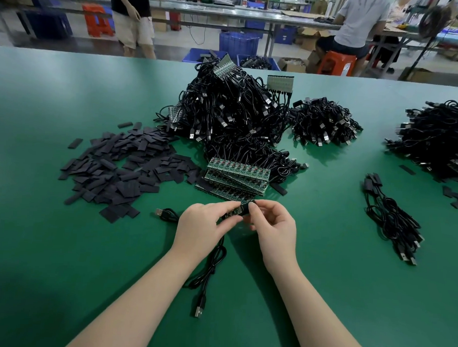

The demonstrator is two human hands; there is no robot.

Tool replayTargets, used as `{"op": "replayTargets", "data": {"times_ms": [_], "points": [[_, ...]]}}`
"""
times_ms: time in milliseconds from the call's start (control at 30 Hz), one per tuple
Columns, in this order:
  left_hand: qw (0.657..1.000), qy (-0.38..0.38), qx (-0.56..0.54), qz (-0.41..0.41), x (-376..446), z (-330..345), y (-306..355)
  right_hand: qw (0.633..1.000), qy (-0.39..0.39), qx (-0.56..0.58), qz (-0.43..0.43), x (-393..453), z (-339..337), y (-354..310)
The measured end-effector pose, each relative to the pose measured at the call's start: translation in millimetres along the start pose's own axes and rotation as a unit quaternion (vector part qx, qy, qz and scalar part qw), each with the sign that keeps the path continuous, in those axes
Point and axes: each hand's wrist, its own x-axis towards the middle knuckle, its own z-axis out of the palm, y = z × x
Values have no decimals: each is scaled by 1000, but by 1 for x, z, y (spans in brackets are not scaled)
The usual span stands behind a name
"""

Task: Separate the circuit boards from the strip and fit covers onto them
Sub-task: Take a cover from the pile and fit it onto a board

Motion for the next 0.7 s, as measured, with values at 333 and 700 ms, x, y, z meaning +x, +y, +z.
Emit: {"op": "replayTargets", "data": {"times_ms": [333,700], "points": [[999,-32,7,-8,0,3,-4,999,-39,8,-4,0,-2,2],[992,-61,-107,-21,2,2,-10,995,-94,-24,-10,0,-5,-2]]}}
